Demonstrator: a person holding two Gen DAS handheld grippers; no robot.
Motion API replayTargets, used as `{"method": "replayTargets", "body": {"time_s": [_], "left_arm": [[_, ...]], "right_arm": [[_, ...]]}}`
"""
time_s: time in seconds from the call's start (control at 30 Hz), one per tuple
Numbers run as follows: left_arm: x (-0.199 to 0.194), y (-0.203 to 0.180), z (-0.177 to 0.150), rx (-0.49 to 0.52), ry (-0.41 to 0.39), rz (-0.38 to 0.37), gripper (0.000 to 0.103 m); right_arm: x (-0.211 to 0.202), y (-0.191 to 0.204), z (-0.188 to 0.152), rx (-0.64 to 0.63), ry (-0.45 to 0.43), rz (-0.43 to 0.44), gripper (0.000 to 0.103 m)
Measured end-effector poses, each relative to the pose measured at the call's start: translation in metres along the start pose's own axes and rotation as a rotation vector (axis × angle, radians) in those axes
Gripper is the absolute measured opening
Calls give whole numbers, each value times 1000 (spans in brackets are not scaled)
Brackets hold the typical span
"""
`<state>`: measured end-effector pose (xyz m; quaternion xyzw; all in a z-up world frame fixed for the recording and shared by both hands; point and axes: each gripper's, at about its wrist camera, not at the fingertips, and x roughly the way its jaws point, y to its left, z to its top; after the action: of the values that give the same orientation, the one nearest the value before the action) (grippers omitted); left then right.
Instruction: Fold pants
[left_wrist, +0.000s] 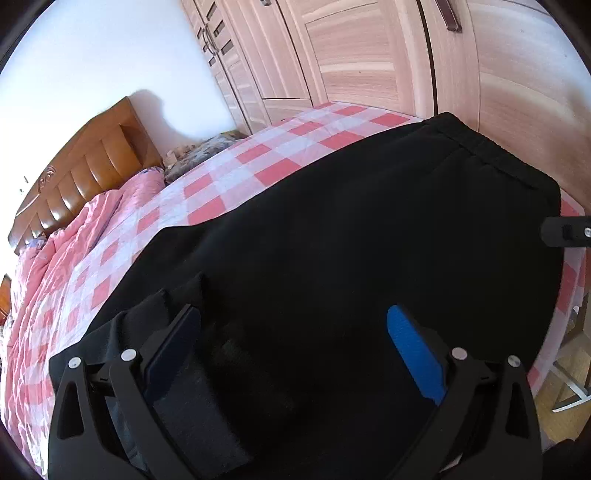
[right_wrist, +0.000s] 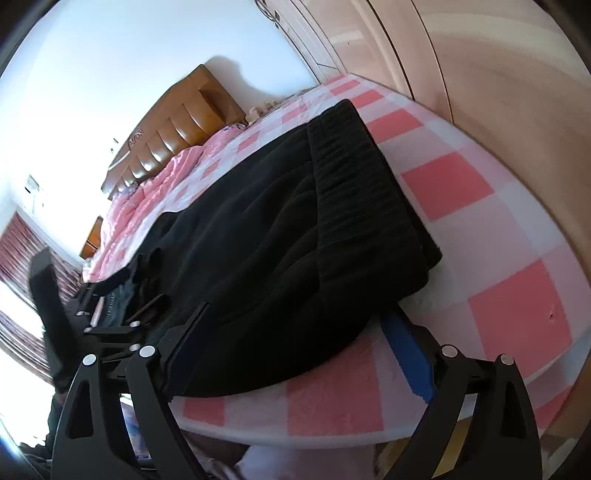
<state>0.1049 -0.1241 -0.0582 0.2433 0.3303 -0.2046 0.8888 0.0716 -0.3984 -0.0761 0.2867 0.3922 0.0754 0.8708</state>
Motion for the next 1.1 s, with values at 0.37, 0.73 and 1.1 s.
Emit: {"method": "replayTargets", "body": {"time_s": [0.37, 0.73, 1.1], "left_arm": [[16, 9, -6, -50, 21, -61, 101], [17, 12, -7, -69, 33, -84, 101], [8, 9, 62, 29, 154, -213, 101]], "right_arm": [[5, -1, 1, 112, -77, 40, 87], [6, -2, -6, 87, -133, 6, 62], [-9, 42, -20, -172, -307, -124, 22]]}}
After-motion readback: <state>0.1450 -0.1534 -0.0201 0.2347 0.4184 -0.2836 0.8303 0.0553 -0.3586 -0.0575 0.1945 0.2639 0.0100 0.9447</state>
